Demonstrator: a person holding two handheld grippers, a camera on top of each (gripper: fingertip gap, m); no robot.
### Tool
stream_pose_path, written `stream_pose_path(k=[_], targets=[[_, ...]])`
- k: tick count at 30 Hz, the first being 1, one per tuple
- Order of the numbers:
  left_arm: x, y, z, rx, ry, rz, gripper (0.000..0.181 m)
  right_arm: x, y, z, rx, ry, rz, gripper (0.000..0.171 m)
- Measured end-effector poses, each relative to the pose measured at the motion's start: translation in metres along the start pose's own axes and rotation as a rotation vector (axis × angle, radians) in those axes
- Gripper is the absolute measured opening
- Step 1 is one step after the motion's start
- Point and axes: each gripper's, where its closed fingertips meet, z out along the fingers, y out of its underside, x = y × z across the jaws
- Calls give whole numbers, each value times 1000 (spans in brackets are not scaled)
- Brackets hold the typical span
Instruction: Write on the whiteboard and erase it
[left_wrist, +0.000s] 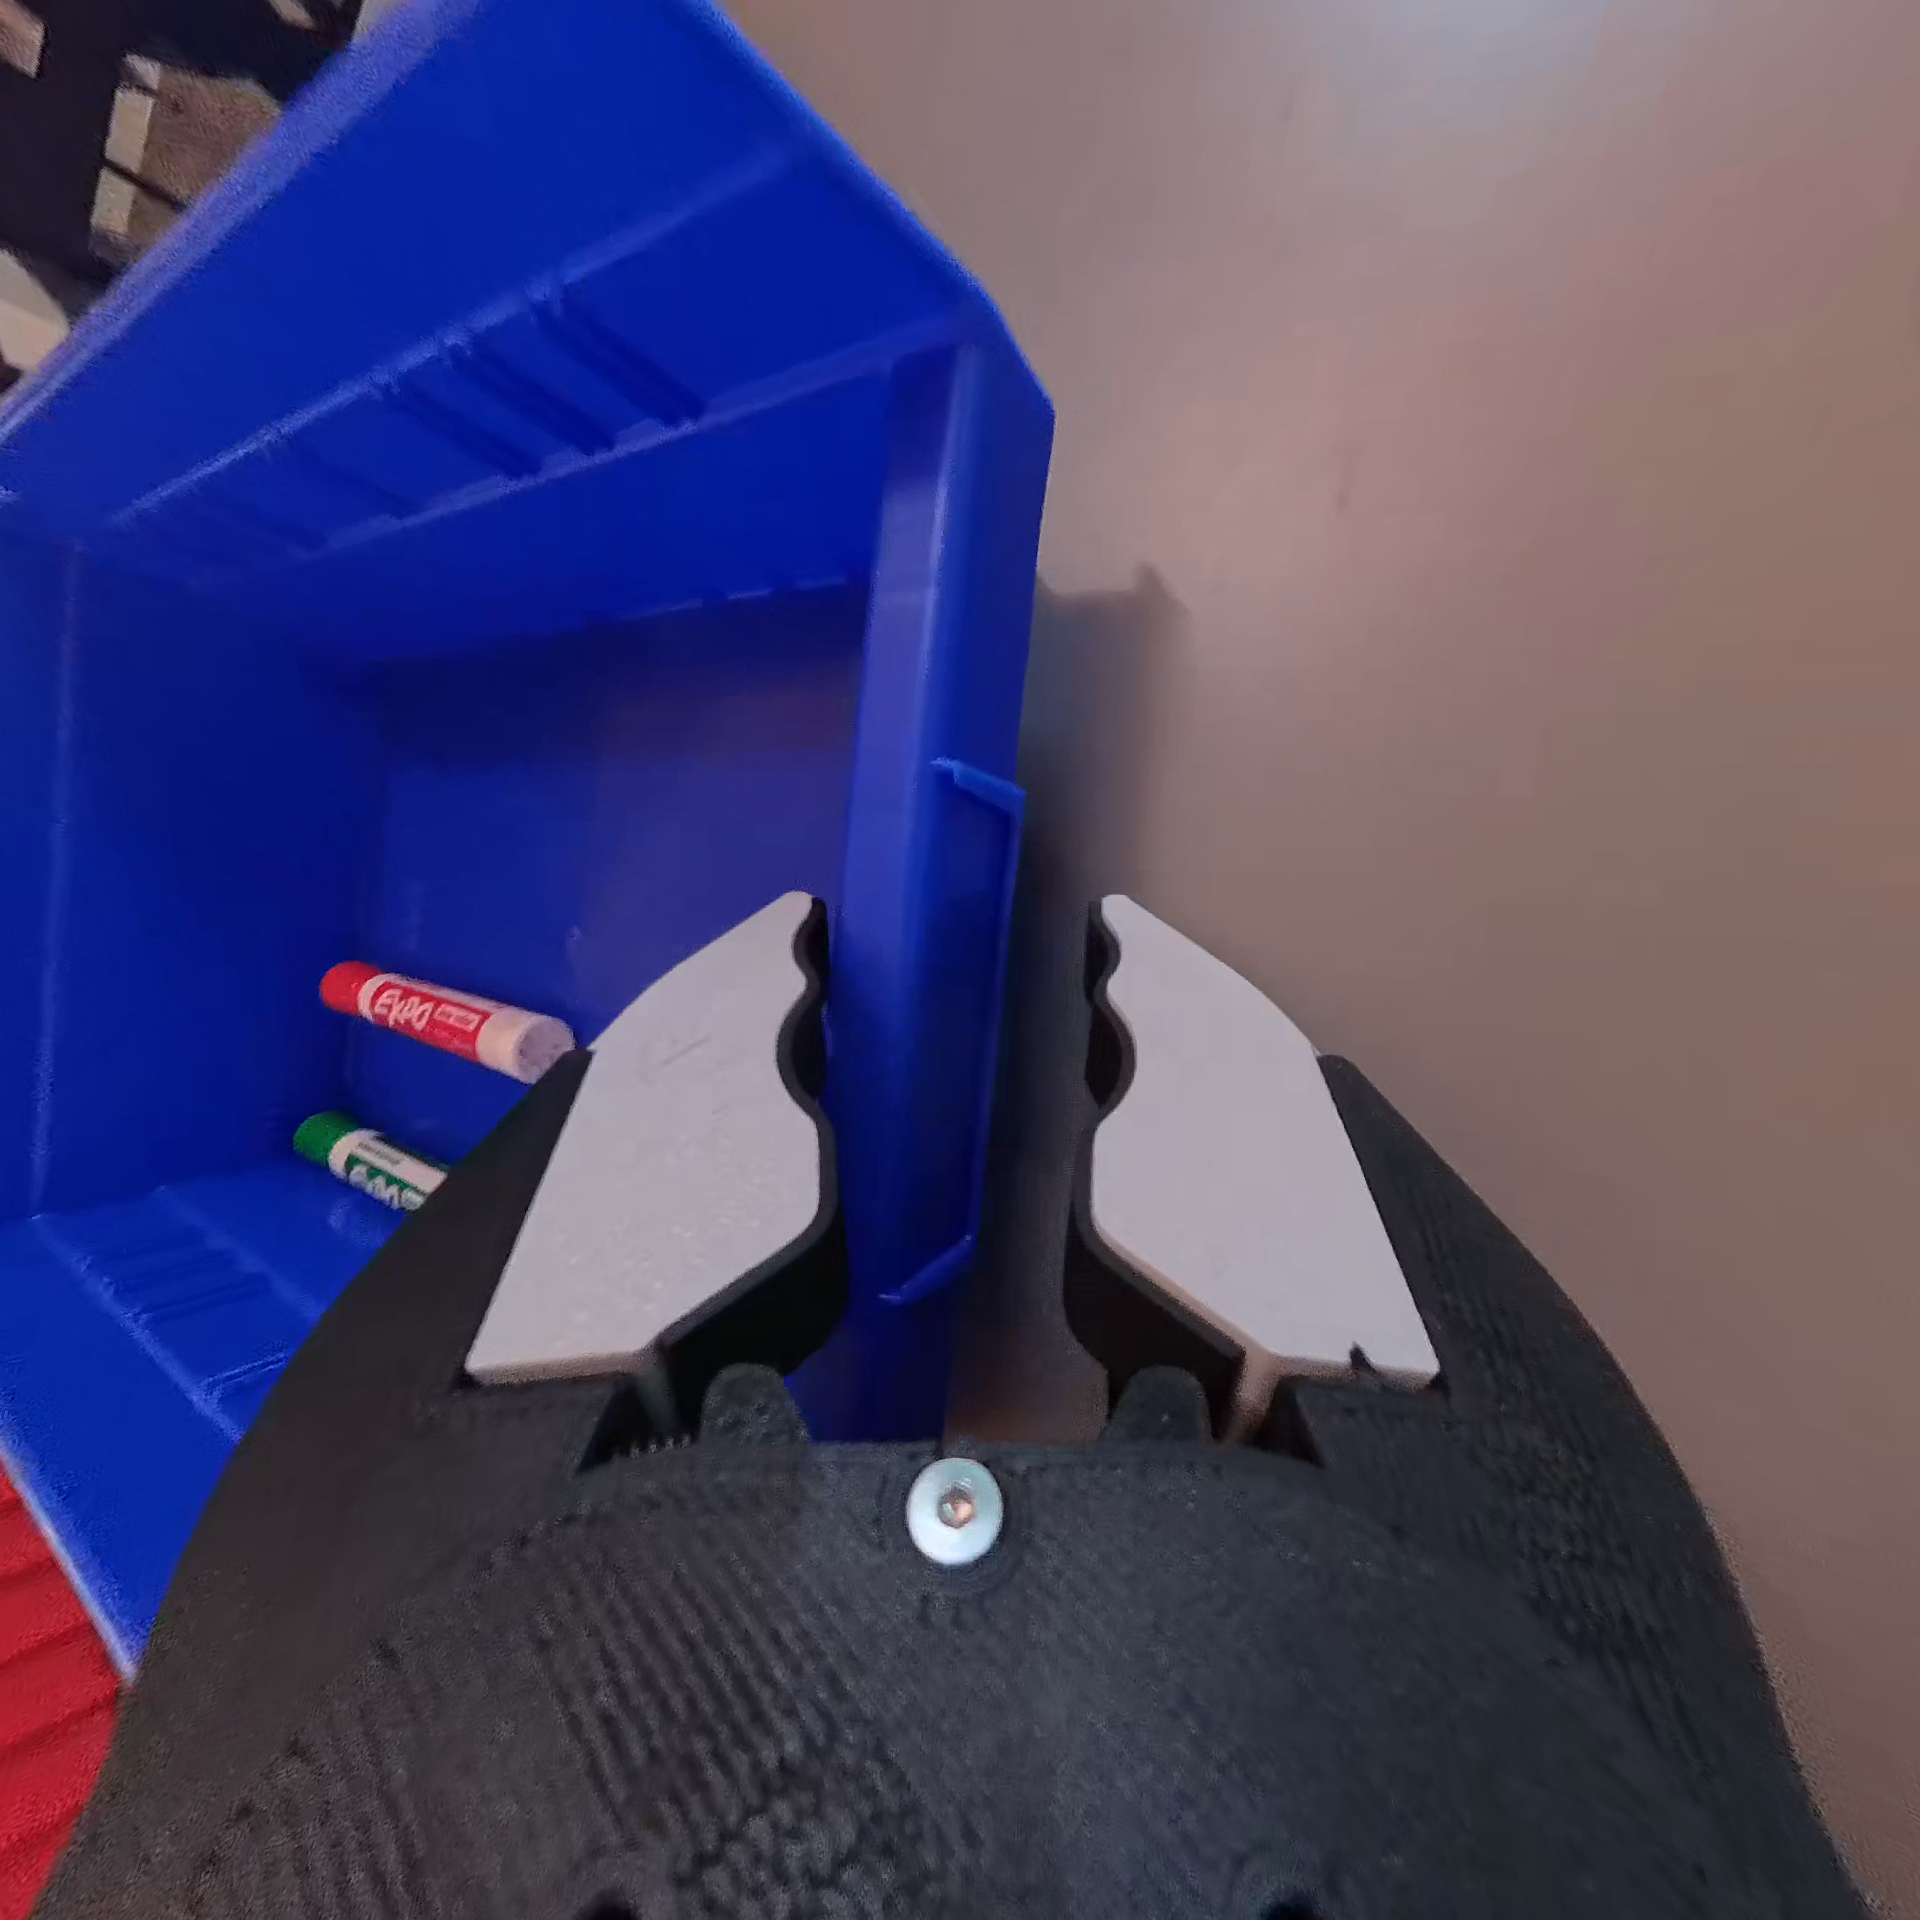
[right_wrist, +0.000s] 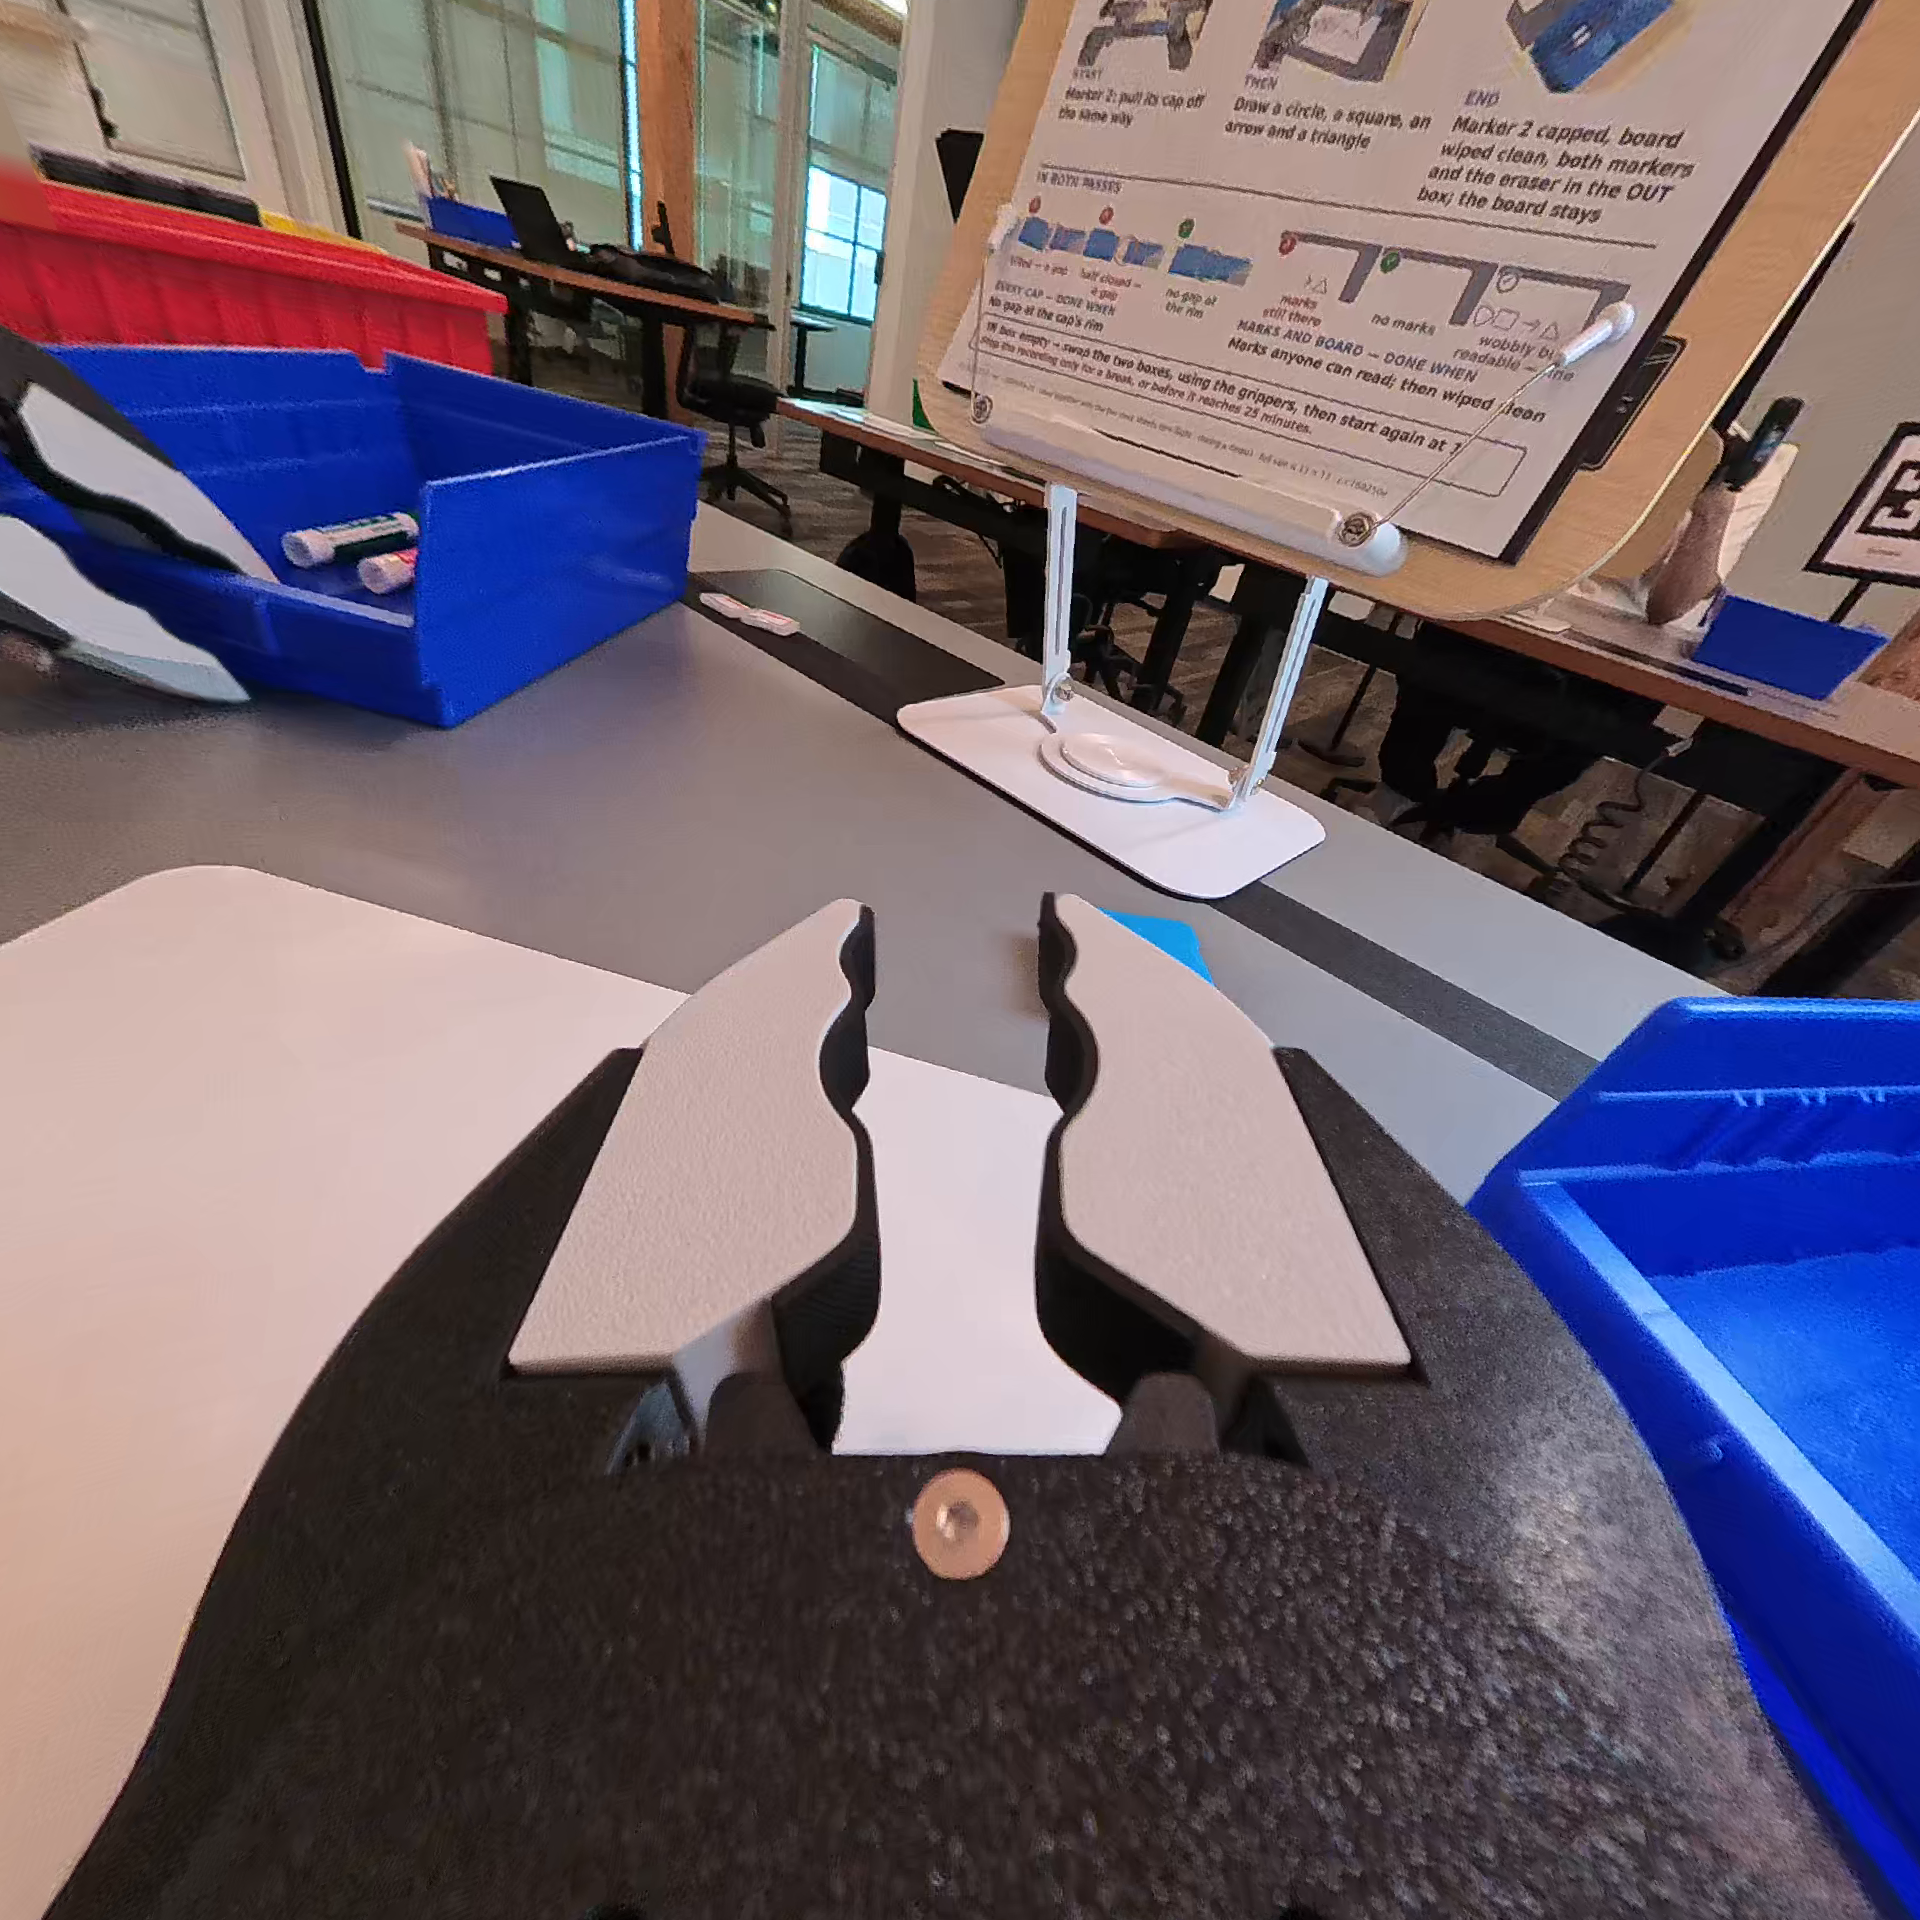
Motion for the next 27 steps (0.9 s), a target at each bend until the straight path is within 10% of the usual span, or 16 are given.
stream_pose_path(k=[8, 14, 18, 27], targets=[[-61, -46, -82, 263, -48, -226, 38, 1, 3, -4, 3, 12, 25, 30], [-150, 0, -65, -307, -3, -284, 28, -8, 1, -9, -15, -8, -5, 29], [-175, 56, -20, -796, 35, 5, 20, -15, 0, -9, -29, -29, -40, 28], [-174, 125, 20, -1223, 151, 206, 15, -11, 0, -13, -34, -44, -1, 26]])
